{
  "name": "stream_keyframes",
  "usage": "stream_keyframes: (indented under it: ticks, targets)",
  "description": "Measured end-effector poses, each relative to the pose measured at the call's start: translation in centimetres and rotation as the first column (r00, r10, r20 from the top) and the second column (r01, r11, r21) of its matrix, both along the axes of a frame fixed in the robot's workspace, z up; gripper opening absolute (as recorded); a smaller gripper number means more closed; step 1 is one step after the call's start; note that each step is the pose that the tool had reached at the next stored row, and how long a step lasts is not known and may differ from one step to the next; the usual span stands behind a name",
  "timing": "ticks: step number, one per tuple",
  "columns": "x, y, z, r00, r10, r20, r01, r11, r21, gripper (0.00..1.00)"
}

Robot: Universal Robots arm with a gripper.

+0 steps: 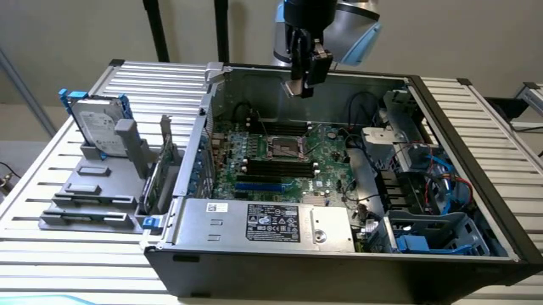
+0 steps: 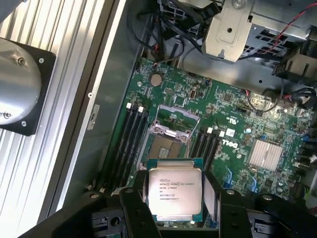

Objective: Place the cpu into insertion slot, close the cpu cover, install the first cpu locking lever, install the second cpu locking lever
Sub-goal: 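Place the cpu into insertion slot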

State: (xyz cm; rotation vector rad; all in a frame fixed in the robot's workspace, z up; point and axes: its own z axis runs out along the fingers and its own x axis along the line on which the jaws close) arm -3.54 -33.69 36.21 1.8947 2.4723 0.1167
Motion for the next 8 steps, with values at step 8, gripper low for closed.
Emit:
stream_keyframes:
  ticks: [8]
  targets:
    - [0.0,0.0,-0.06,0.9934,-0.113,-0.015,0.113,0.9936,-0.0008,0.55]
